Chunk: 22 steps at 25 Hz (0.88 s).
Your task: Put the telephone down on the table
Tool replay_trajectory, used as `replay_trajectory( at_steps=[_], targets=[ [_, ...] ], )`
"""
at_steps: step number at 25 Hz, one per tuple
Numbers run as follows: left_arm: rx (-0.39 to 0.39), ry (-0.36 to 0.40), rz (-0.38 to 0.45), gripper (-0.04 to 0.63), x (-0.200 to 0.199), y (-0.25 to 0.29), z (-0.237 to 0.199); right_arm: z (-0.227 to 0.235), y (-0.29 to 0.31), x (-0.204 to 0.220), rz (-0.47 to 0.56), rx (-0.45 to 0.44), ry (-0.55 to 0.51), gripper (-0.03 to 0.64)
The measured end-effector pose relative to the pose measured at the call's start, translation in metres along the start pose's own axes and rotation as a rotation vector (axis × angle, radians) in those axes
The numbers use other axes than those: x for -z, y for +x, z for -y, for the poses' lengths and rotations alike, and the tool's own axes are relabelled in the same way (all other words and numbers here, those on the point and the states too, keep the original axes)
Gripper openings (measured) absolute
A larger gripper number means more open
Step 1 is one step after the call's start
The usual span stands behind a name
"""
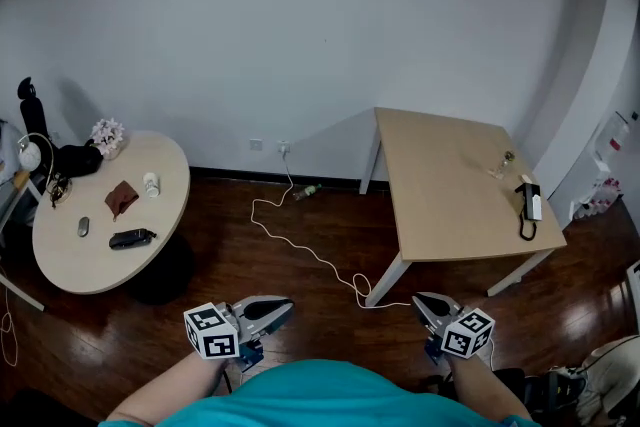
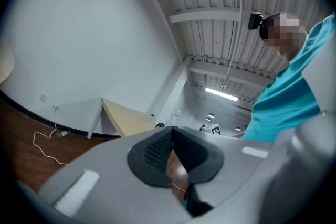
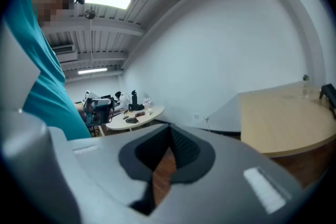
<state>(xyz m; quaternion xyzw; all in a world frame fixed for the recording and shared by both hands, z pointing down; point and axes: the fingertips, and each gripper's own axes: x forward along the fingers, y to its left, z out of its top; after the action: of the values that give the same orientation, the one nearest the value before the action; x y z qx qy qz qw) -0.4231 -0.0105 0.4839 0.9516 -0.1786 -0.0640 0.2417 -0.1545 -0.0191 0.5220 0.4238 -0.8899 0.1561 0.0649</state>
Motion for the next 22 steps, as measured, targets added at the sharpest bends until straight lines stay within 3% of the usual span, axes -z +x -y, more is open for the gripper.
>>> replay_trajectory(
  at_steps=[5,9,16,22],
  targets=[
    [-0.034,-0.023,0.099,0.006,-0.026,-0.063,-0.018,-0.06,0.038,-0.015,-0.038,-0.05,-0.075,0.002],
    [-0.06,-0.034,0.115,0.006,-0.022,-0.09,-0.019,-0.082,0.05,-0.015,-0.056,-0.078,-0.087,0.002],
    [-0.094,-0.03,0.083,0.006,-0.006,-0.089,-0.004,-0.079,0.045,-0.006,-0.054,-0.108,-0.071,0.002],
    [-0.131,0.009,0.059,0.006,0.009,-0.035,0.012,-0.034,0.006,0.006,-0.02,-0.126,-0.024,0.002]
  ],
)
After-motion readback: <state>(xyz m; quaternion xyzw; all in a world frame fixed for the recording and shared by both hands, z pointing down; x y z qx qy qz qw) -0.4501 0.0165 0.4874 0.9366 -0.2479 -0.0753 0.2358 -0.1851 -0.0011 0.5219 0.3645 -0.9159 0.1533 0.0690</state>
